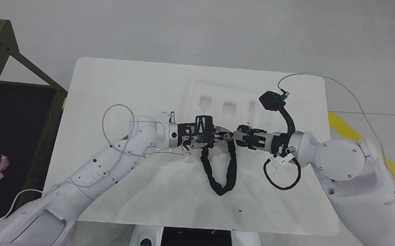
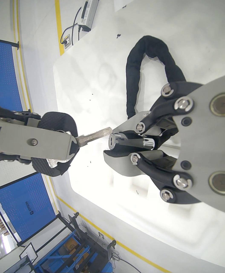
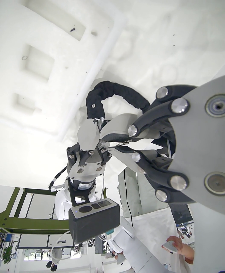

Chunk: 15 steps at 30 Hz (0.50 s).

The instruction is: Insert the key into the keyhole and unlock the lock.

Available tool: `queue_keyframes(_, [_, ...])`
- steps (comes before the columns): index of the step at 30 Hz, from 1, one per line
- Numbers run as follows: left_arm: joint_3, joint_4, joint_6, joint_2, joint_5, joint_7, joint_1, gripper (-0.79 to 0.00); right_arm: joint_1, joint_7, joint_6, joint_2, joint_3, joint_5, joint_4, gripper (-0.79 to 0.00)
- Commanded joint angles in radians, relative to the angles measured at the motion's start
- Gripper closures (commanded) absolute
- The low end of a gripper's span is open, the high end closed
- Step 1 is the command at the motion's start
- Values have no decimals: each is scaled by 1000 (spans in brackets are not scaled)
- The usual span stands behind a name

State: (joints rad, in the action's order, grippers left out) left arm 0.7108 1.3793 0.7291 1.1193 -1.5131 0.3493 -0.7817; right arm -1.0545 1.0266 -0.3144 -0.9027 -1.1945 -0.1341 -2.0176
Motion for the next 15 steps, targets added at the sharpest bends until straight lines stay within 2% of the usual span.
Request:
queue_keyframes(1, [0,0,0,0,0,0,0,0,-1,-5,-2,0,-1,-1,1,0])
queue_keyframes(15, [0,0,0,0,0,0,0,0,-7,-52,-2,-4,-7,8,0,0])
